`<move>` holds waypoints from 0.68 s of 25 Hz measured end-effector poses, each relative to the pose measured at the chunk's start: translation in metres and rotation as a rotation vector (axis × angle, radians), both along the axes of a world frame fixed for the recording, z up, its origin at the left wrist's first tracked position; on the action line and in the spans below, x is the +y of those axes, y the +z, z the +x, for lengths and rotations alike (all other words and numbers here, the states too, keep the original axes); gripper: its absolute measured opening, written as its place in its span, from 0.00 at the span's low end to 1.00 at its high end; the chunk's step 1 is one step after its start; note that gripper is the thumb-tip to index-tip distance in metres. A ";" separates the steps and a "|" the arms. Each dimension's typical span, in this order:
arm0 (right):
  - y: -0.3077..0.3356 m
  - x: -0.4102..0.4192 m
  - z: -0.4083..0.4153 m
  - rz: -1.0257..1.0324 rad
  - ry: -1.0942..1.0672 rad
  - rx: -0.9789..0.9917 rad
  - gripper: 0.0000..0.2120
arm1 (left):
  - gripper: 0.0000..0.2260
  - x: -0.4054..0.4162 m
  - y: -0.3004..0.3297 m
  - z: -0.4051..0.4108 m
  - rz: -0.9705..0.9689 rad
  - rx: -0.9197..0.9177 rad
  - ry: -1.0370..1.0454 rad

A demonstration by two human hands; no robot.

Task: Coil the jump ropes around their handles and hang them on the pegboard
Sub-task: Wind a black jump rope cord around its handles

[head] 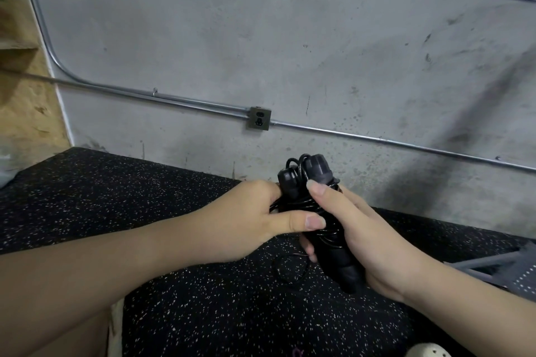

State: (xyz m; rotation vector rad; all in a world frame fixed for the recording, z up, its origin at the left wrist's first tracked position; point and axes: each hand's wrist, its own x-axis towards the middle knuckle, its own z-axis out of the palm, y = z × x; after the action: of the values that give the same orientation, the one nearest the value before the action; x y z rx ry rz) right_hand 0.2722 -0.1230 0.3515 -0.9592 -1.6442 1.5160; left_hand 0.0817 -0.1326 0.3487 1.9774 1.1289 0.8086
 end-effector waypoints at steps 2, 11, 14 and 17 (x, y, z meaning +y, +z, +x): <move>-0.001 0.002 0.002 0.036 0.005 -0.024 0.25 | 0.19 -0.002 0.002 0.002 -0.003 0.059 0.012; 0.010 0.012 0.015 -0.151 -0.096 0.081 0.28 | 0.17 -0.008 0.005 0.005 0.087 -0.078 0.158; 0.010 0.015 0.019 -0.204 -0.033 0.175 0.25 | 0.17 -0.008 0.003 0.005 0.140 -0.180 0.124; 0.010 0.013 0.021 -0.230 0.037 0.225 0.23 | 0.14 -0.007 0.003 0.006 0.204 -0.285 0.148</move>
State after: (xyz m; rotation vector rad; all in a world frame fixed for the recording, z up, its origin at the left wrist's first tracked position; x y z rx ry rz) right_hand 0.2933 -0.1098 0.3613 -0.8441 -1.3565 1.7971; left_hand 0.0875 -0.1396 0.3518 1.8773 1.0654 1.2841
